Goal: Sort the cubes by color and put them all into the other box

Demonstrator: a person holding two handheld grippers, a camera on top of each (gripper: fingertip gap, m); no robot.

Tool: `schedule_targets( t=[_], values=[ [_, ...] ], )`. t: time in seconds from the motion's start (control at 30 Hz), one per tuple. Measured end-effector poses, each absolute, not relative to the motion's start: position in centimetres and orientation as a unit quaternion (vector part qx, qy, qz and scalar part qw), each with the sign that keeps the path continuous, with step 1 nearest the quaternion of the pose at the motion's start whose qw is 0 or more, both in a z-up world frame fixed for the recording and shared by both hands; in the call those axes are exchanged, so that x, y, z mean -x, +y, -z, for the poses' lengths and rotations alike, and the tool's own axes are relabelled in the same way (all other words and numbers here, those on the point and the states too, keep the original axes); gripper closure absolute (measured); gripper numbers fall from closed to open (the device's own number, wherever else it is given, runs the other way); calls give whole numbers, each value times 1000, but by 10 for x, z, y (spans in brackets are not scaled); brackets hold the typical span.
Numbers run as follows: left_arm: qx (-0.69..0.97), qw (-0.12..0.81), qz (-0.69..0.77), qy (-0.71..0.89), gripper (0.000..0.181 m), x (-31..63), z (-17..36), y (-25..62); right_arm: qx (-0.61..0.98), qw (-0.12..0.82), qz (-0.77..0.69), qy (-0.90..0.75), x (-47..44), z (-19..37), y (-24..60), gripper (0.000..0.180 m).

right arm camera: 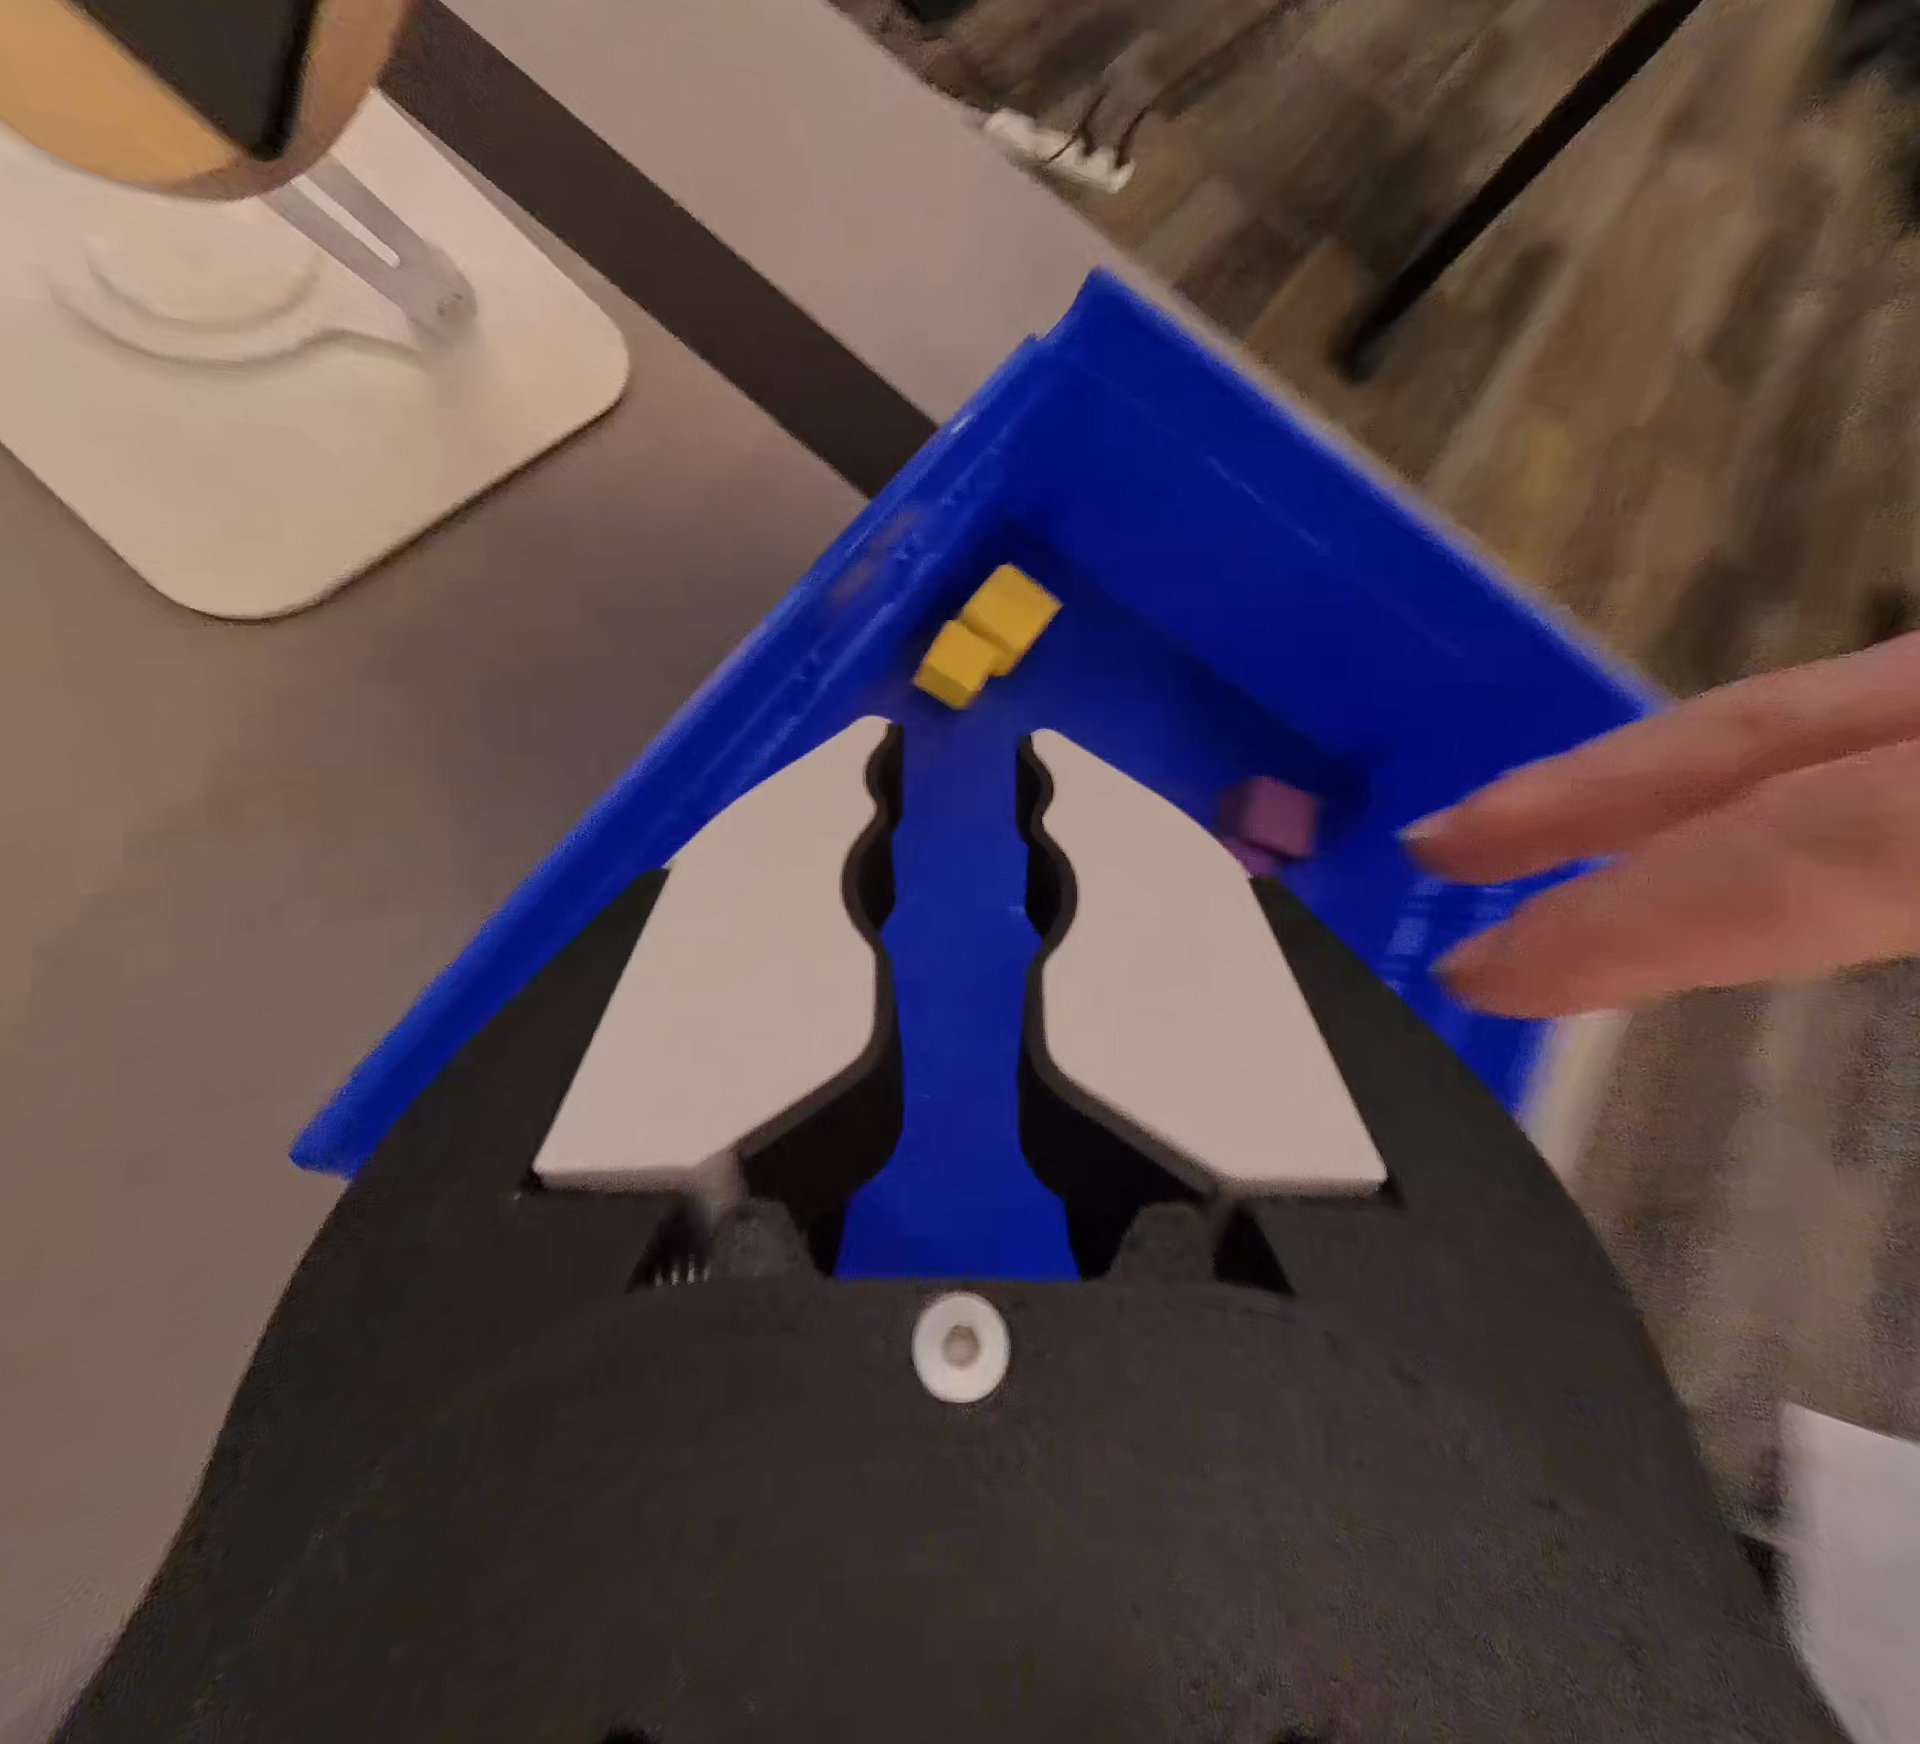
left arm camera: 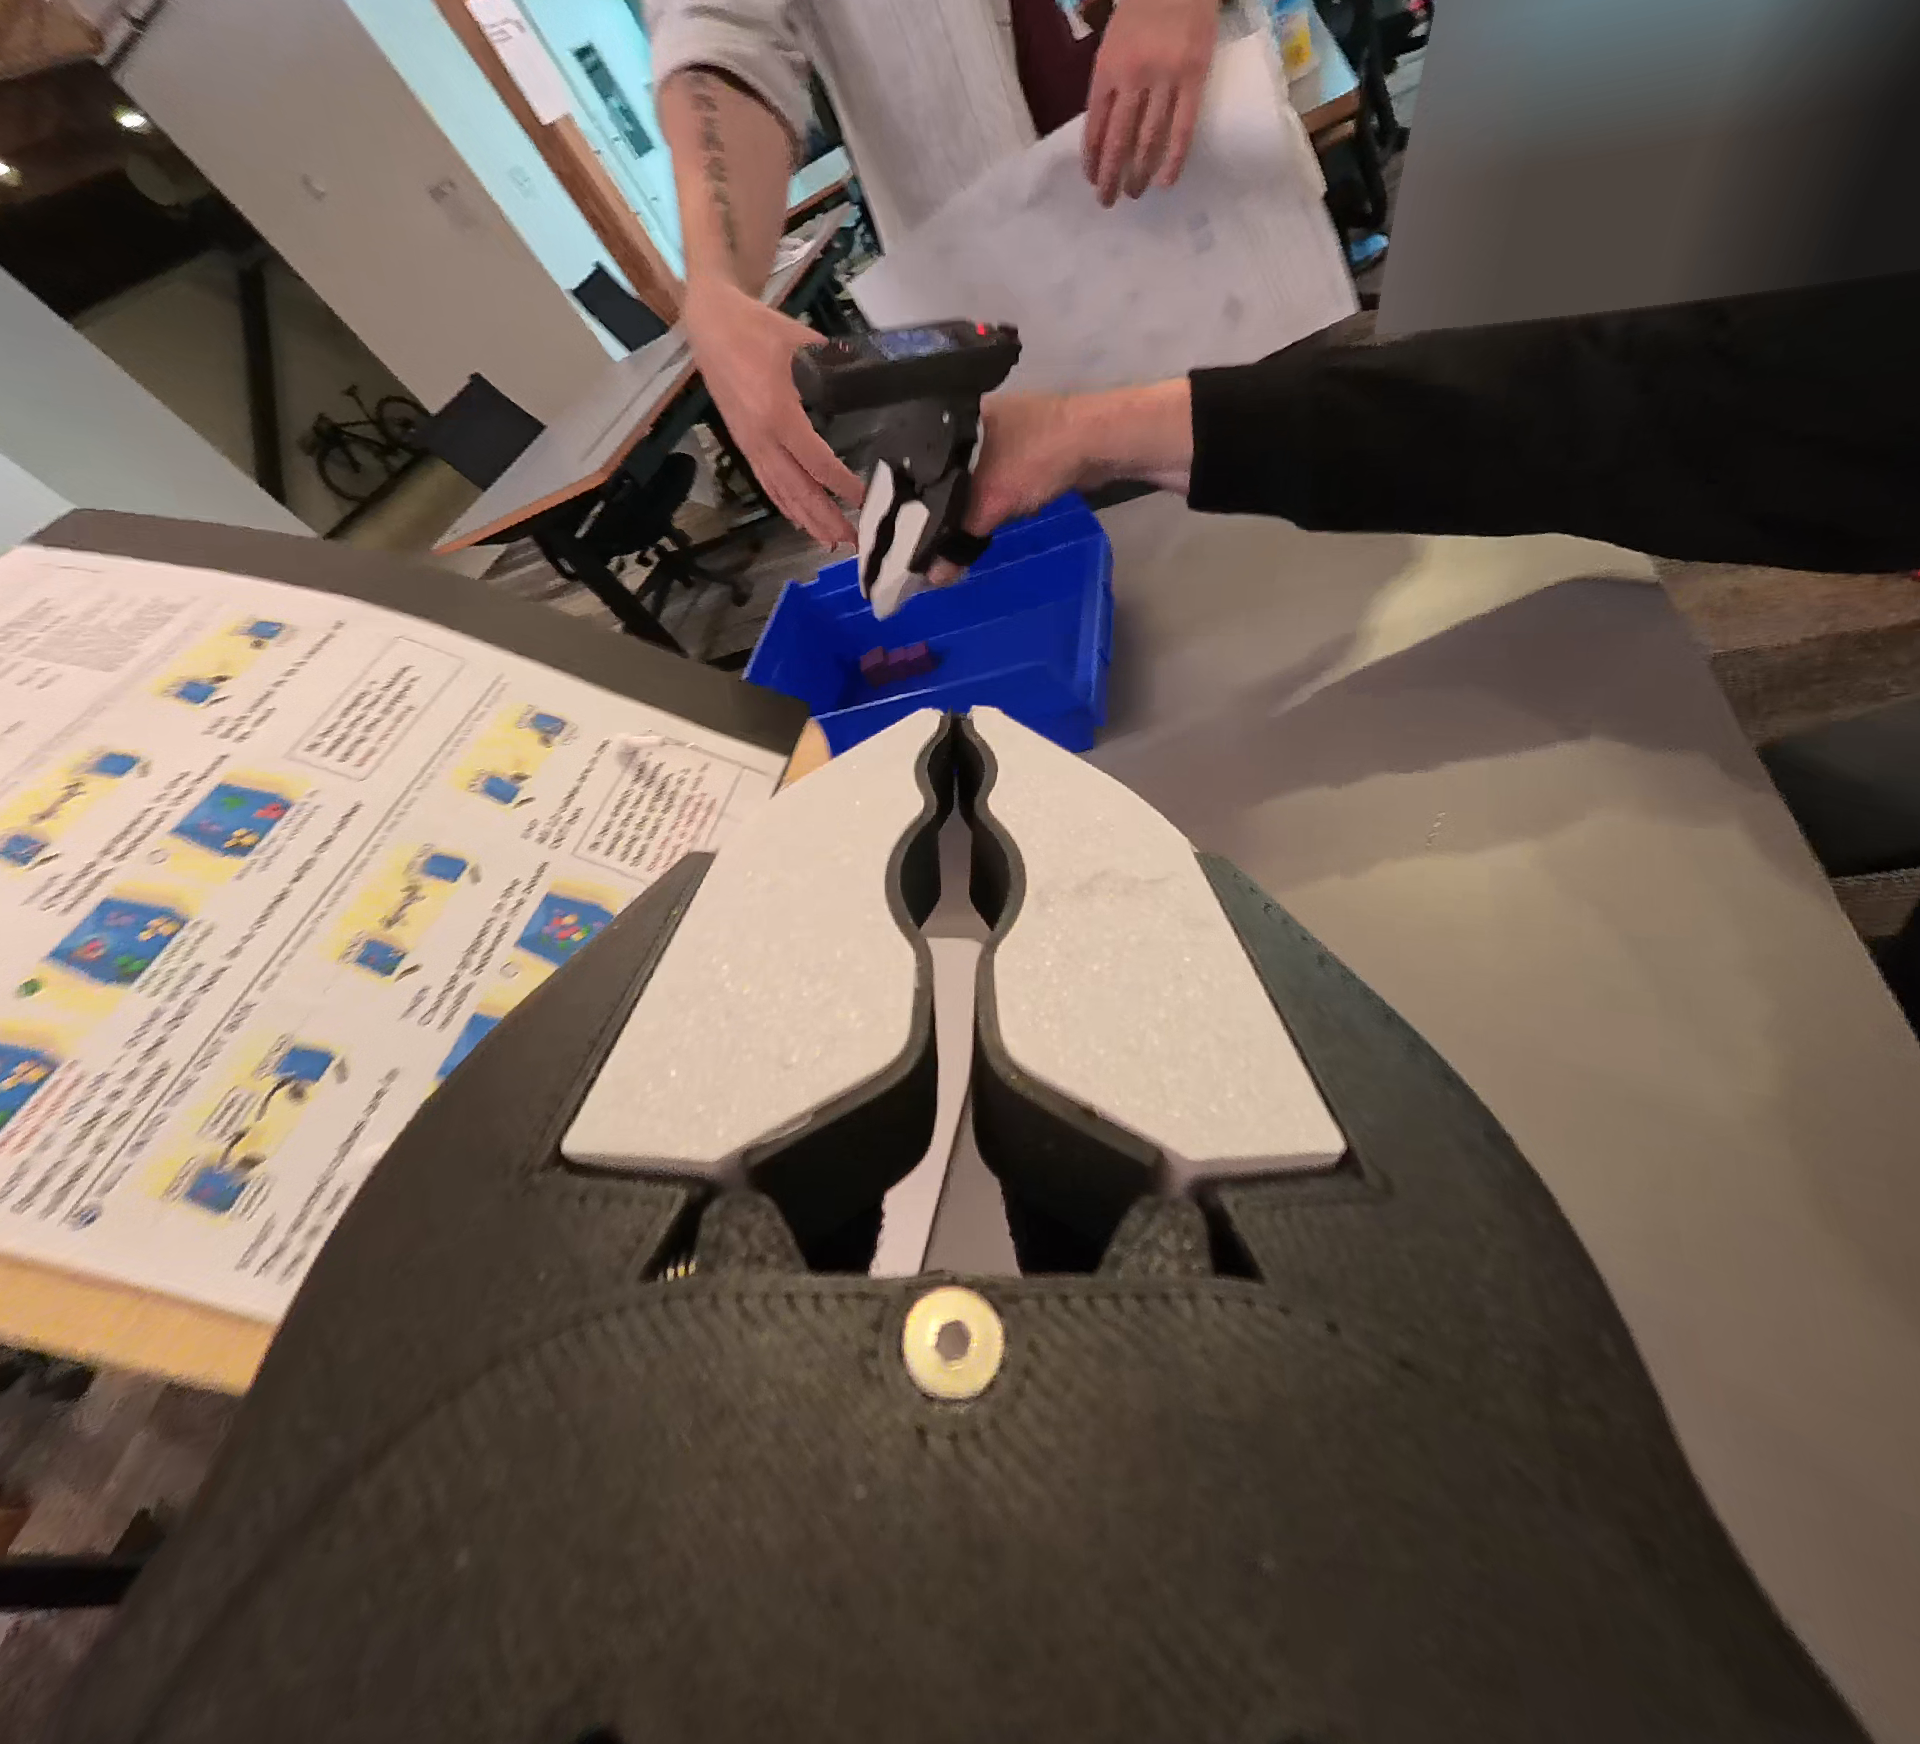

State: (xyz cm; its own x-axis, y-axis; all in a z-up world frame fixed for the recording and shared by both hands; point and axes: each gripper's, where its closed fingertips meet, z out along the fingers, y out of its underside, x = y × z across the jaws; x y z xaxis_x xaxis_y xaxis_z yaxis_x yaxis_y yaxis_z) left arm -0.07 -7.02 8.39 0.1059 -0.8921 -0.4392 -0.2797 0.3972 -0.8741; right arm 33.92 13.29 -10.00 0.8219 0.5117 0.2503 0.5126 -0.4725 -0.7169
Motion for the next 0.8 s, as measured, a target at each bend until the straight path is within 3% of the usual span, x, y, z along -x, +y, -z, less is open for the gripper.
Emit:
schedule_targets(
  t=[0.03,0.23,0.33,0.37,0.8],
  values=[
    [481,573,265,608,181,4,-86,-69,872,402,-31,-278,-335,112,138,153],
    [482,587,261,597,181,17,-93,-65,917,350,-7,-190,-351,179,176,155],
    [484,587,260,595,181,18,-94,-63,925,336,5,-176,-350,197,191,143],
    [485,587,259,594,181,19,-93,-61,928,328,-2,-176,-347,202,194,146],
    [491,583,256,594,181,20,-92,-57,941,312,-32,-126,-348,212,217,144]
  ],
)
